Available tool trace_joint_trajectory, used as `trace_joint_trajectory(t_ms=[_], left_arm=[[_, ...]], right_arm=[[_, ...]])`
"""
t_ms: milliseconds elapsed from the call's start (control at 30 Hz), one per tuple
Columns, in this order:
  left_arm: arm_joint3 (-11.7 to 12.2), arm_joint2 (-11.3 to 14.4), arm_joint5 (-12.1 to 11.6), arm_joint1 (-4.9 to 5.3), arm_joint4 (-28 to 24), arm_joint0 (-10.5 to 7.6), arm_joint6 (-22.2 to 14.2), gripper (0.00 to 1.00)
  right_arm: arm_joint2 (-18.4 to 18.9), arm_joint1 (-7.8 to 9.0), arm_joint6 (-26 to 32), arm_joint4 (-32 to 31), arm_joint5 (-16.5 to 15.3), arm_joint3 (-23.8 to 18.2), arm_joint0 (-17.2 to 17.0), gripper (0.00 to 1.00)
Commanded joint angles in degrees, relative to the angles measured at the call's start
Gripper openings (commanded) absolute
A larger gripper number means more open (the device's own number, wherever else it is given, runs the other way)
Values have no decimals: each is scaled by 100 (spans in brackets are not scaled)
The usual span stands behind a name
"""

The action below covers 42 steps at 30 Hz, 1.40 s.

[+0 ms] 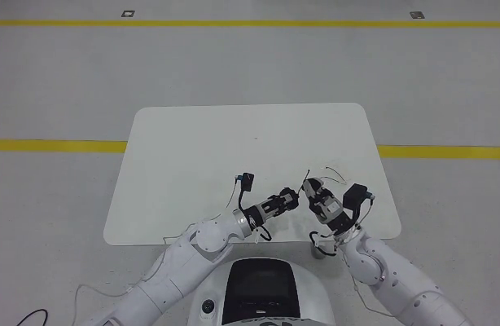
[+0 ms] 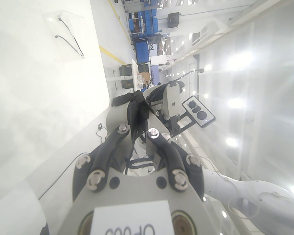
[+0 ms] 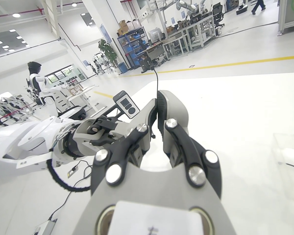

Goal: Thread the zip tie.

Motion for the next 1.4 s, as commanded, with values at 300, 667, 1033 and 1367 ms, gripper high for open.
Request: trace_joint_trajectory(t_ms=[300, 667, 1033, 1367], left_arm=[[0, 0, 0, 0, 0, 0, 0, 0], [0, 0, 0, 0, 0, 0, 0, 0], [0, 0, 0, 0, 0, 0, 0, 0], [0, 0, 0, 0, 0, 0, 0, 0]], right_arm=[[137, -47, 38, -164, 1, 76, -51, 0], [379, -111, 158, -278, 31, 68, -186, 0], [428, -194, 276, -459, 0, -10, -231, 0], [444, -219, 343, -593, 0, -39, -257, 0]])
